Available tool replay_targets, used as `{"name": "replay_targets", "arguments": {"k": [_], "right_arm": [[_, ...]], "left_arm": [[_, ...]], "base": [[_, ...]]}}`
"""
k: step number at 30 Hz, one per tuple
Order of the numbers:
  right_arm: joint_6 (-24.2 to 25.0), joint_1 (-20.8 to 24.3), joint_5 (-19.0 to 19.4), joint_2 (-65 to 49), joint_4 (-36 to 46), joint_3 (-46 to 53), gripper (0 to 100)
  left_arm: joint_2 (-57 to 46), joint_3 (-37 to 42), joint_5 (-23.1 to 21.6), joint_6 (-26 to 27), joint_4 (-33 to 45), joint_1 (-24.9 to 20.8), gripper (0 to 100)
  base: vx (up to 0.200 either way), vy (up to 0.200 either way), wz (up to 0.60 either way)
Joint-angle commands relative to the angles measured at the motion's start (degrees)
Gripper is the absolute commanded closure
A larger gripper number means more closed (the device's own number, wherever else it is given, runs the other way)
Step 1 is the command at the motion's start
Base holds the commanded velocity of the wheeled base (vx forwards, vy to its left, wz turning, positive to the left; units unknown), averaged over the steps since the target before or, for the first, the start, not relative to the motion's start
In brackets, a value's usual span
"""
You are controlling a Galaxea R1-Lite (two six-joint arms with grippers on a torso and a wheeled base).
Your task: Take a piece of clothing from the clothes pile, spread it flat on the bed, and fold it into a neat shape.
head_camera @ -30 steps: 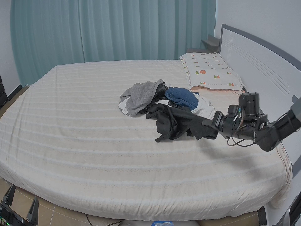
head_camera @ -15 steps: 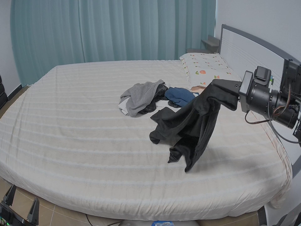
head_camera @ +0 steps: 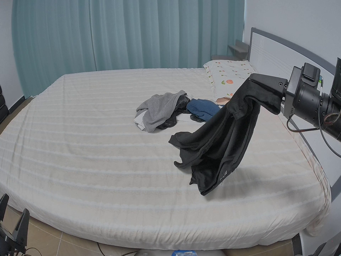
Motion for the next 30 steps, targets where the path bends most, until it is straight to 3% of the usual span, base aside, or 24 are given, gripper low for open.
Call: {"name": "replay_targets", "arguments": {"k": [1, 5, 8, 11, 14, 17, 23, 26, 30], "right_arm": [[-0.17, 1.04, 0.09, 0.63, -0.02, 0.24, 100], [-0.17, 0.87, -0.08, 1.68, -0.20, -0.11, 100], [-0.25, 0.78, 0.01, 1.60, 0.33, -0.11, 100], [-0.87, -0.01, 0.09, 1.68, 0.50, -0.20, 100], [-0.87, -0.98, 0.09, 2.03, 0.50, -0.11, 100], [-0.87, -1.07, 0.01, 2.65, 0.68, -0.02, 100], [-0.87, -0.45, -0.08, 4.58, 0.68, -2.39, 100], [-0.78, -0.36, -0.08, 4.50, 0.42, -3.71, 100], [-0.69, -0.36, -0.08, 3.79, 0.15, -4.68, 100]], "left_arm": [[30.09, -7.96, -13.71, -2.54, -4.11, -2.33, 0], [39.76, -7.96, -13.97, -1.31, -7.18, -4.18, 0], [50.22, -8.23, -12.65, -0.52, -10.43, -8.04, 0], [59.01, -7.79, -9.23, 3.96, -16.32, -10.15, 0], [65.77, -8.31, -8.61, 5.90, -19.93, -11.38, 0], [77.64, -11.57, -7.29, 5.55, -25.46, -15.16, 0], [97.68, -18.77, 2.20, 3.00, -35.57, -22.81, 0], [102.60, -22.29, 2.55, -0.69, -37.77, -26.68, 0], [108.93, -28.00, 2.64, -1.48, -37.94, -29.66, 0]], "base": [[0.000, 0.000, 0.00], [0.000, 0.000, 0.00], [0.000, 0.000, 0.00], [0.000, 0.000, 0.00], [0.000, 0.000, 0.00], [0.000, 0.000, 0.00], [0.000, 0.000, 0.00], [0.000, 0.000, 0.00], [0.000, 0.000, 0.00]]}}
